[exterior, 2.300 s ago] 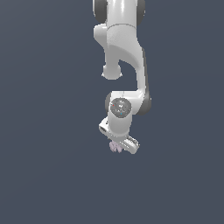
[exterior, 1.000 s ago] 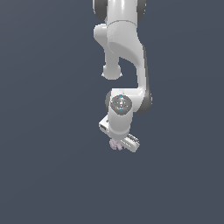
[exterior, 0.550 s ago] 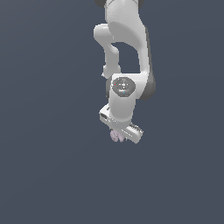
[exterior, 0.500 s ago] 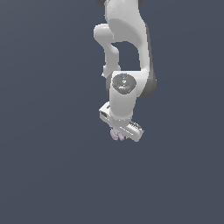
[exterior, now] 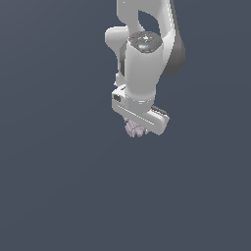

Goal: Pick up the object and move it to a goal position.

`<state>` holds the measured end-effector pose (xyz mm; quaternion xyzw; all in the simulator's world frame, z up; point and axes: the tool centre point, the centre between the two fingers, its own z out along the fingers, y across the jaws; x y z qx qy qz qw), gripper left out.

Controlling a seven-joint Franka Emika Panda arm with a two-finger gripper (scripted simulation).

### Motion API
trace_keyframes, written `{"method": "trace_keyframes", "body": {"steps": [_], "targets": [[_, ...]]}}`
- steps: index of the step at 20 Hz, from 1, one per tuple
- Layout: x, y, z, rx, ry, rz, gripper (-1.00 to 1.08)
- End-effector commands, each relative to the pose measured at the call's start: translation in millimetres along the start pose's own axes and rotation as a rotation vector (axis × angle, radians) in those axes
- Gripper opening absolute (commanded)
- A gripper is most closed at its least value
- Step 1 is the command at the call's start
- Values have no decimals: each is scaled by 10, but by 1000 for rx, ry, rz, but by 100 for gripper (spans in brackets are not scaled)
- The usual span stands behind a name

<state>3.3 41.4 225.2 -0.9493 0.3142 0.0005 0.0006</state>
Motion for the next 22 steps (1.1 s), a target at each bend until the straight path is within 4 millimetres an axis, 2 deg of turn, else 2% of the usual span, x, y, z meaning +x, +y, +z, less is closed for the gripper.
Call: {"method": "trace_keyframes", "body": {"steps": [1,14,18,22], "targets": [[-93,46,-292,0,0,0,-100],[-548,245,-1806,-2,2,1,-100],[-657,287,-2190,-2,2,1,-100],[-735,312,-2480,-1,2,0,-100]]}}
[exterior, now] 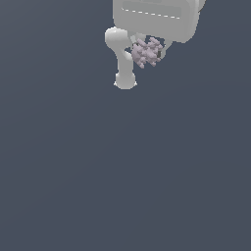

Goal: Pick up the object and move it to a goal position.

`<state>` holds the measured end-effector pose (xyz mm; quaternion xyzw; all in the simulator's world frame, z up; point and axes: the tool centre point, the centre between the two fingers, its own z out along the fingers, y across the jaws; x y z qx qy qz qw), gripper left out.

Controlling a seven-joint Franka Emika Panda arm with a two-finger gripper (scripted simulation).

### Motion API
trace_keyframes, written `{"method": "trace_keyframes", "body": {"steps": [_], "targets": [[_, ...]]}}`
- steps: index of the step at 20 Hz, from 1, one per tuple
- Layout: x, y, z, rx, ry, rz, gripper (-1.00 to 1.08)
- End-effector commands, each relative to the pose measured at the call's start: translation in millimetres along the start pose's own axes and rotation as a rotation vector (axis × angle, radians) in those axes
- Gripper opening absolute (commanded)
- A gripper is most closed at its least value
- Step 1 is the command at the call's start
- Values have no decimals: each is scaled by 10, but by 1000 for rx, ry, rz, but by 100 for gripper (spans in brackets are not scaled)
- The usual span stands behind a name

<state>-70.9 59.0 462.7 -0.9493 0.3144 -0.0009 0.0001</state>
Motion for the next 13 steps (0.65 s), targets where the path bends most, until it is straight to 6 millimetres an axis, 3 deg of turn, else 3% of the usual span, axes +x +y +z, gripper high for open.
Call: {"method": "trace_keyframes", "body": {"steps": [1,7,13], "targets": [[-47,17,-164,-1,-1,0,-100],[-106,31,-403,-1,-1,-1,-100],[-111,26,-453,-1,-2,-1,-100]]}}
